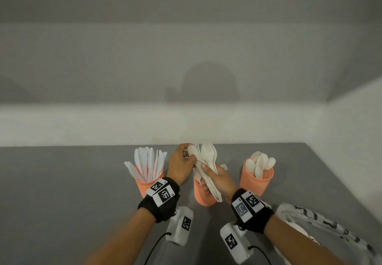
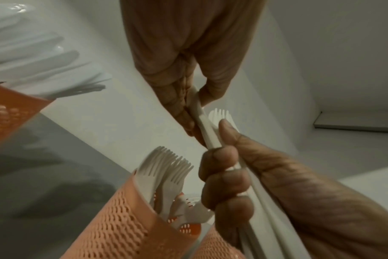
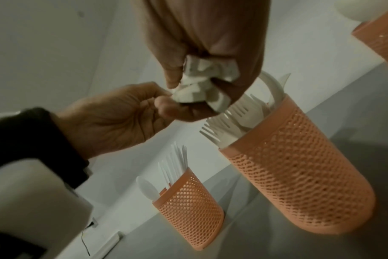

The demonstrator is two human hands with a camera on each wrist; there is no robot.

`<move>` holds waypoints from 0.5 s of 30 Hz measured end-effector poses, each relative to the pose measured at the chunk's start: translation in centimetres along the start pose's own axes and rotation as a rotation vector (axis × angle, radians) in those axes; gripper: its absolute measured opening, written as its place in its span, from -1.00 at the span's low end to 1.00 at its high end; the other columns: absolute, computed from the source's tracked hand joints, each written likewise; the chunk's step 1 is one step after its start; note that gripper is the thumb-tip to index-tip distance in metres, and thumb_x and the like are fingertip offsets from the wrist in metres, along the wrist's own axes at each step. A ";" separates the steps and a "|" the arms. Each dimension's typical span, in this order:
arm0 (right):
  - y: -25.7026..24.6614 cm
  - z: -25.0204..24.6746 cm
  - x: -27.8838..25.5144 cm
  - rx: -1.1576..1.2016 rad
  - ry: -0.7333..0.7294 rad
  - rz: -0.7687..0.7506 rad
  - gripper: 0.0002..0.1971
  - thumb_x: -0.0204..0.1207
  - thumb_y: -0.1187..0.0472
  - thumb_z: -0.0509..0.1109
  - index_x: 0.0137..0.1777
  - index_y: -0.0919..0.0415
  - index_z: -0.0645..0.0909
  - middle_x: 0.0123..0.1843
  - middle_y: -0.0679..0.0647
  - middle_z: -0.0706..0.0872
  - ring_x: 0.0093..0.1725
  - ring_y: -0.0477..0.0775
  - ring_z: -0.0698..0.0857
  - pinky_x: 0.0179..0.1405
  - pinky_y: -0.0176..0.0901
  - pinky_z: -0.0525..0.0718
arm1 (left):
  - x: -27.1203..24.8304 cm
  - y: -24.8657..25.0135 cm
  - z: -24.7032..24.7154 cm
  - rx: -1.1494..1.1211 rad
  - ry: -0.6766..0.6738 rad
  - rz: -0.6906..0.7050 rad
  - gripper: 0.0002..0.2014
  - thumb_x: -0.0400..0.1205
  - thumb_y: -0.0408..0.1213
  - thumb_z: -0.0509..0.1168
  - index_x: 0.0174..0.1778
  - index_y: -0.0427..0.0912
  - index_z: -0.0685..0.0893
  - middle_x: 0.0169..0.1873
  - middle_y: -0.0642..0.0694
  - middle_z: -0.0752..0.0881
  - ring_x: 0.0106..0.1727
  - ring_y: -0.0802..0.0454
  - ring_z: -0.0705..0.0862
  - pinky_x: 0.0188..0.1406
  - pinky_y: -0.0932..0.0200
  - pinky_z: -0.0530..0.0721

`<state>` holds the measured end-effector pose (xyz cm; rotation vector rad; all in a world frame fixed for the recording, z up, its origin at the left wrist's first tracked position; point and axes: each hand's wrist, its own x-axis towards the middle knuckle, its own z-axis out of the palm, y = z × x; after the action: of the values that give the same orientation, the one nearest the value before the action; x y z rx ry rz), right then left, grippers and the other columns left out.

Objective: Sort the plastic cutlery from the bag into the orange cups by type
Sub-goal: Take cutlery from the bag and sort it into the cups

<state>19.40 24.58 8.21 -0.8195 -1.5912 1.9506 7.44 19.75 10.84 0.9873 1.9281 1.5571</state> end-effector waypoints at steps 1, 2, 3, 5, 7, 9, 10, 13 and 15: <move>0.0 -0.1 0.0 0.001 -0.015 0.009 -0.80 0.66 0.11 0.21 0.03 0.25 0.54 -0.57 0.02 0.62 -0.67 -0.08 0.56 -0.70 -0.33 0.56 | 0.0 -0.1 -0.1 0.008 -0.008 0.004 -0.68 0.57 -0.53 0.21 0.26 -0.32 0.52 -0.02 -0.23 0.68 -0.01 -0.16 0.70 0.02 -0.06 0.74; 0.1 -0.1 0.0 -0.009 -0.029 0.020 -0.79 0.65 0.10 0.21 0.06 0.25 0.53 -0.56 0.02 0.62 -0.66 -0.08 0.57 -0.69 -0.31 0.58 | 0.0 -0.3 -0.1 0.013 -0.021 0.006 -0.68 0.57 -0.53 0.20 0.26 -0.32 0.51 0.00 -0.26 0.69 -0.01 -0.18 0.71 0.03 -0.08 0.74; 0.2 -0.1 0.1 -0.025 -0.036 0.035 -0.79 0.65 0.09 0.22 0.05 0.24 0.54 -0.55 0.03 0.60 -0.66 -0.08 0.56 -0.68 -0.31 0.57 | 0.0 -0.4 -0.1 0.019 -0.036 0.010 -0.67 0.58 -0.53 0.20 0.28 -0.30 0.50 0.01 -0.30 0.70 0.00 -0.21 0.72 0.03 -0.13 0.74; 0.4 -0.2 0.2 -0.052 -0.039 0.064 -0.79 0.64 0.07 0.23 -0.05 0.21 0.56 -0.54 0.03 0.58 -0.68 -0.08 0.52 -0.69 -0.34 0.52 | 0.1 -0.8 -0.3 0.043 -0.067 0.025 -0.63 0.58 -0.53 0.18 0.31 -0.24 0.48 -0.01 -0.34 0.70 -0.01 -0.26 0.72 0.02 -0.21 0.73; 0.5 -0.4 0.3 -0.078 -0.031 0.070 -0.76 0.64 0.07 0.23 -0.13 0.22 0.57 -0.52 0.05 0.58 -0.69 -0.09 0.49 -0.71 -0.35 0.47 | 0.1 -1.0 -0.3 0.074 -0.089 0.050 -0.60 0.59 -0.53 0.17 0.34 -0.19 0.48 -0.05 -0.33 0.70 -0.03 -0.30 0.71 0.01 -0.23 0.73; 0.7 -0.5 0.4 -0.095 -0.014 0.055 -0.75 0.64 0.09 0.24 -0.18 0.23 0.58 -0.50 0.06 0.60 -0.71 -0.12 0.47 -0.75 -0.37 0.42 | -0.1 -0.8 -0.3 0.105 -0.092 0.075 -0.63 0.61 -0.51 0.15 0.34 -0.21 0.49 0.00 -0.28 0.70 -0.03 -0.24 0.70 0.06 -0.18 0.72; 0.7 -0.5 0.4 -0.106 -0.006 0.046 -0.76 0.64 0.11 0.24 -0.19 0.23 0.58 -0.49 0.07 0.60 -0.72 -0.13 0.46 -0.77 -0.39 0.39 | -0.1 -0.7 -0.3 0.129 -0.084 0.094 -0.66 0.63 -0.48 0.15 0.32 -0.22 0.52 0.04 -0.25 0.71 0.00 -0.19 0.70 0.10 -0.12 0.70; 1.0 -0.5 0.4 -0.125 0.003 0.027 -0.78 0.65 0.11 0.23 -0.18 0.18 0.58 -0.48 0.06 0.61 -0.72 -0.16 0.43 -0.78 -0.41 0.33 | 0.0 -0.5 -0.2 0.243 -0.047 0.152 -0.72 0.64 -0.38 0.21 0.27 -0.24 0.61 0.10 -0.18 0.71 0.06 -0.09 0.68 0.11 0.14 0.62; 1.1 -0.5 0.3 -0.137 0.009 0.029 -0.73 0.64 0.06 0.23 -0.21 0.20 0.58 -0.49 0.05 0.59 -0.71 -0.16 0.44 -0.76 -0.41 0.34 | 0.3 -0.4 -0.1 0.293 -0.008 0.149 -0.76 0.59 -0.37 0.29 0.17 -0.27 0.65 0.08 -0.17 0.71 0.01 -0.02 0.65 0.02 0.26 0.54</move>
<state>19.53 24.91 7.06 -0.9086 -1.7317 1.8716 7.13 19.86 10.46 1.2812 2.1621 1.3679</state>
